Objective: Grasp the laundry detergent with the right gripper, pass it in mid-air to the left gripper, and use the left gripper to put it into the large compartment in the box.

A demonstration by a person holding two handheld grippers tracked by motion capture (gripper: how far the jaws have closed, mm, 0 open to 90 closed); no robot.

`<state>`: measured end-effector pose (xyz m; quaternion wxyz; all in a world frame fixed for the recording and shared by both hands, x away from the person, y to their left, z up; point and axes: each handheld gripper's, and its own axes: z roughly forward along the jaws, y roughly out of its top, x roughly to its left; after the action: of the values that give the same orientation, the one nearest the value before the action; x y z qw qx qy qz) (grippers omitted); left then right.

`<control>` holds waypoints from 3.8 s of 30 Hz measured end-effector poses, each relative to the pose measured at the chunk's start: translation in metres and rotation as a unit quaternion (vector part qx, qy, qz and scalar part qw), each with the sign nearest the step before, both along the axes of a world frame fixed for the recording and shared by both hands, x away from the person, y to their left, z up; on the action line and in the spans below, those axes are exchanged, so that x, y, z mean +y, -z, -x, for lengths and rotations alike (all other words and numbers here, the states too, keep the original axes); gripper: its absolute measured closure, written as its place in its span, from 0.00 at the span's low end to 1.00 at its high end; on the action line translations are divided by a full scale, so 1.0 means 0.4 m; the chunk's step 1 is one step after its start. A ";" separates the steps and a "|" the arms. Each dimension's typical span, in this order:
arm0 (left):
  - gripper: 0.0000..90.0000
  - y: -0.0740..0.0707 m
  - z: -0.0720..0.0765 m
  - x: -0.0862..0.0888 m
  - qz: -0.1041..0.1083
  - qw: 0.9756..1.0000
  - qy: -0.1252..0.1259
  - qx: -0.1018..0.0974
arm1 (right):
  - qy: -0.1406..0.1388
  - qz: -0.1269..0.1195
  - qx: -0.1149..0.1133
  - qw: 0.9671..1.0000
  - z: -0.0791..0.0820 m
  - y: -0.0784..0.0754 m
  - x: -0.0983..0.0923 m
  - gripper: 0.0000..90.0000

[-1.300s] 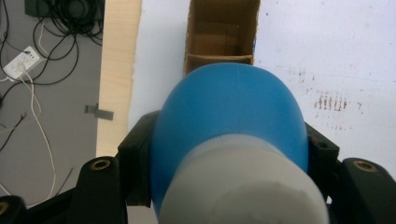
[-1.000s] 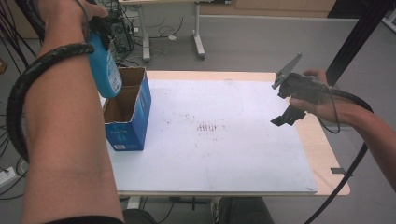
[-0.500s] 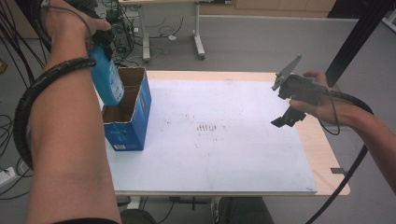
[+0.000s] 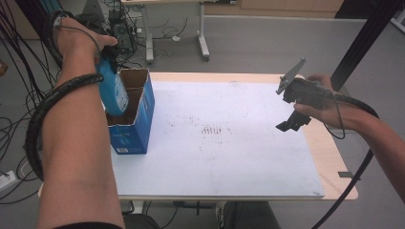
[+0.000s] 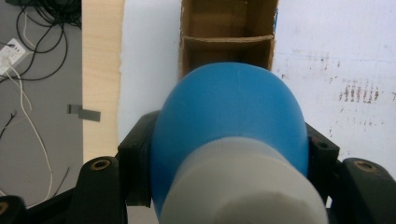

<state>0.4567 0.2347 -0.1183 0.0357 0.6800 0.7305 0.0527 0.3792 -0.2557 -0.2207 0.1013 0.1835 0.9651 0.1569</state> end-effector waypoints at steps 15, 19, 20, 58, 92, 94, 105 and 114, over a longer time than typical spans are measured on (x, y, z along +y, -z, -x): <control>0.41 0.073 -0.009 -0.003 -0.002 1.000 0.009 0.007 | 0.001 0.003 0.002 1.000 -0.005 0.013 0.002 0.00; 0.41 0.093 -0.010 -0.001 0.002 1.000 0.009 0.008 | 0.002 0.003 0.003 1.000 -0.005 0.016 0.002 0.00; 0.41 0.098 -0.010 -0.001 0.003 1.000 0.010 0.011 | 0.002 0.003 0.003 1.000 -0.006 0.016 0.002 0.00; 0.41 0.295 -0.035 -0.024 -0.002 0.999 0.046 0.028 | 0.013 0.010 0.014 1.000 -0.017 0.046 -0.013 0.00; 0.41 0.380 -0.044 -0.027 -0.011 0.997 0.066 0.037 | 0.023 0.010 0.019 1.000 -0.025 0.073 -0.027 0.00; 0.41 0.380 -0.046 -0.030 -0.013 0.997 0.068 0.040 | 0.024 0.010 0.018 0.999 -0.025 0.073 -0.029 0.00; 0.41 0.385 -0.053 -0.035 -0.016 0.996 0.071 0.043 | 0.028 0.010 0.019 0.999 -0.026 0.074 -0.039 0.00; 0.41 0.386 -0.054 -0.034 -0.015 0.997 0.069 0.043 | 0.029 0.009 0.018 0.999 -0.024 0.073 -0.040 0.00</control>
<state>0.4784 0.2212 -0.2727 -0.0027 0.7307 0.6819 0.0315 0.3890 -0.2715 -0.2500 0.0902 0.2135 0.9624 0.1416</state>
